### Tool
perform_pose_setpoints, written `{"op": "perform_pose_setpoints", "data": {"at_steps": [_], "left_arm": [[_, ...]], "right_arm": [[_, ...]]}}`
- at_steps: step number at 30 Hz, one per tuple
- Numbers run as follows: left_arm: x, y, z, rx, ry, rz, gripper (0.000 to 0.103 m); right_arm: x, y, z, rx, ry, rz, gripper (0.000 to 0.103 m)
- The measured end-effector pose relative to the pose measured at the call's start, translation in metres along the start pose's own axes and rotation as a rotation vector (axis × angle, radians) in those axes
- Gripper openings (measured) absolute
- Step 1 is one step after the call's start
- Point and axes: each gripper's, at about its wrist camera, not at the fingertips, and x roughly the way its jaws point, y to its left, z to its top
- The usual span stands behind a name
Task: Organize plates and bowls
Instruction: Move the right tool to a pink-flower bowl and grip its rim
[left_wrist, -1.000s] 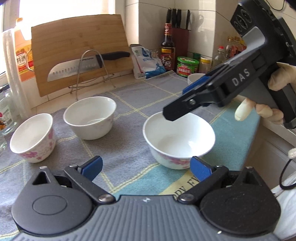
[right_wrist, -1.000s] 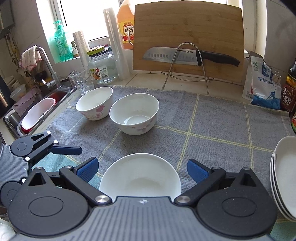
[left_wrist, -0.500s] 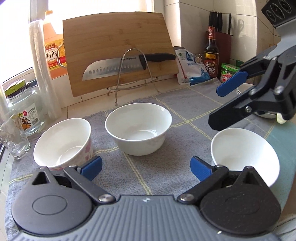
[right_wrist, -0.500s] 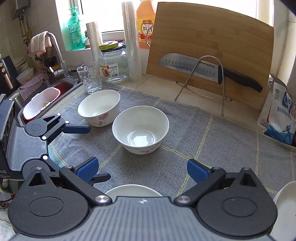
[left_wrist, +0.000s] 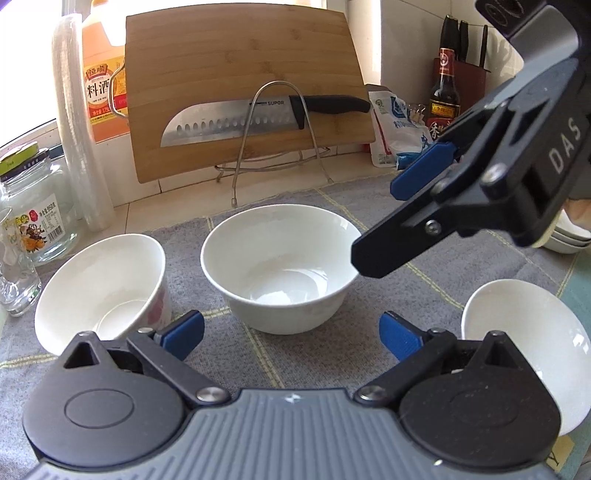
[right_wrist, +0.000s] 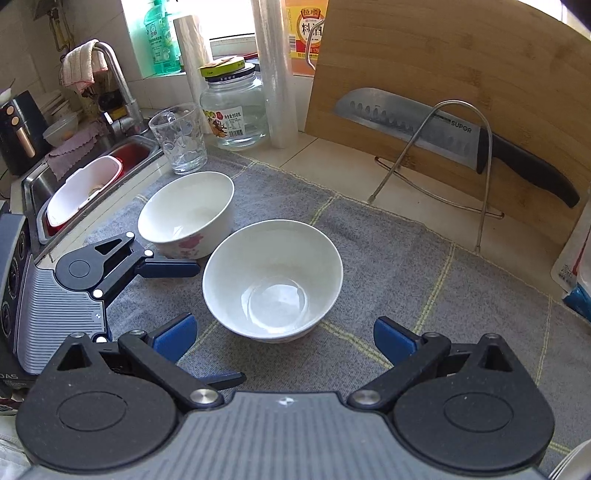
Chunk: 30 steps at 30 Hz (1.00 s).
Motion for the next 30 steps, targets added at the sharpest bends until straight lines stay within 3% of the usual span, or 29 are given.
{"op": "perform_pose_setpoints", "data": {"at_steps": [16, 22, 30], "left_arm": [[0.012, 0.001, 0.009, -0.013, -0.026, 0.015, 0.096], [0.014, 0.005, 0.011, -0.032, -0.028, 0.005, 0.088], [0.014, 0.006, 0.012, -0.036, -0.029, -0.001, 0.088]], "right_arm": [[0.038, -0.017, 0.025, -0.008, 0.041, 0.068, 0.099], [0.051, -0.024, 0.034, 0.017, 0.056, 0.097, 0.086], [0.057, -0.027, 0.037, 0.025, 0.063, 0.113, 0.079]]}}
